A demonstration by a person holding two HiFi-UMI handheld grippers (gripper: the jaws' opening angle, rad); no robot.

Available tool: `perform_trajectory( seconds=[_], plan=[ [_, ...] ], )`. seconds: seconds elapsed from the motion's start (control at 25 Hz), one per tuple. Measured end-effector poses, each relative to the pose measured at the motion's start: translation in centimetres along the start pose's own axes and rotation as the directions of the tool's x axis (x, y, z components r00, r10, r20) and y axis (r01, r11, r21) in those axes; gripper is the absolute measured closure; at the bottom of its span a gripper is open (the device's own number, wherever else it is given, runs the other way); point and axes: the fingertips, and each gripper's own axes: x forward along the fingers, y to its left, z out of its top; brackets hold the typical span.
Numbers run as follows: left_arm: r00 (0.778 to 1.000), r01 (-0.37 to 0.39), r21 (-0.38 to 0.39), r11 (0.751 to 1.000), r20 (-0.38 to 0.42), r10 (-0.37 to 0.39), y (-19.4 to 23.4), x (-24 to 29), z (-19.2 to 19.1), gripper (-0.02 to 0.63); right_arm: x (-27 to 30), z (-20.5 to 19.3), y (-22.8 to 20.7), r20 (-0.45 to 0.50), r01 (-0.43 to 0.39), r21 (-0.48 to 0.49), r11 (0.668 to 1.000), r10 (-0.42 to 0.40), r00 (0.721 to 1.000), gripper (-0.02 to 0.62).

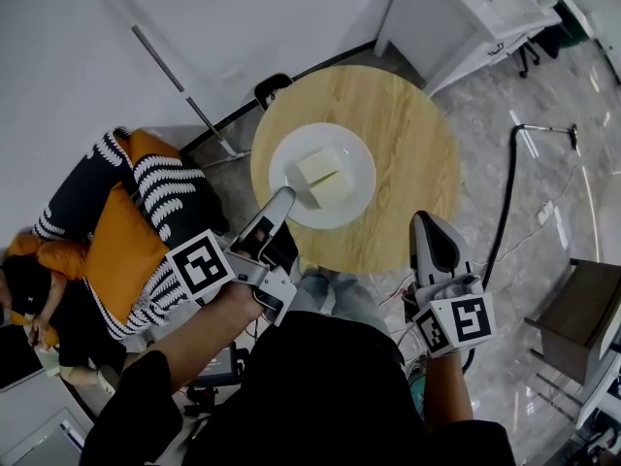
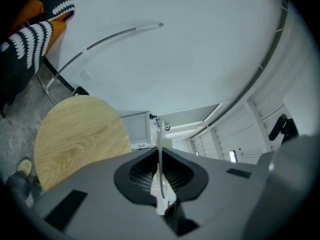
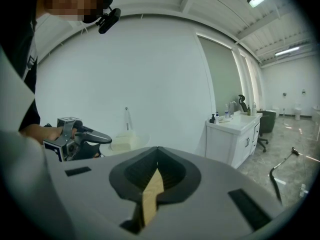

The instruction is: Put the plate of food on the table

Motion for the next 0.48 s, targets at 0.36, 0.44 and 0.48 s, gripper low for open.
perform_trajectory(
  seconds=[0.36,0.44,0.48],
  plan=[
    [1.000,0.005,0.031,1.000,0.007,-0.005,-0.71,0.17,0.10,0.589,0.78,0.68,0.38,0.017,-0.052,-0.015,0.999,0.052,0.999,0.589],
    [1.000,-0.003,0.032,0.999,0.009,0.003,-0.69,0.21,0.10,0.589,0.74,0.65,0.53,0.011,-0.061,-0.013,0.998,0.061,0.998,0.589],
    [1.000,-0.008,0.032,0.999,0.011,0.007,-0.69,0.36,0.02,0.589,0.69,0.63,0.39,0.009,-0.065,-0.012,0.998,0.065,0.998,0.589]
  ],
)
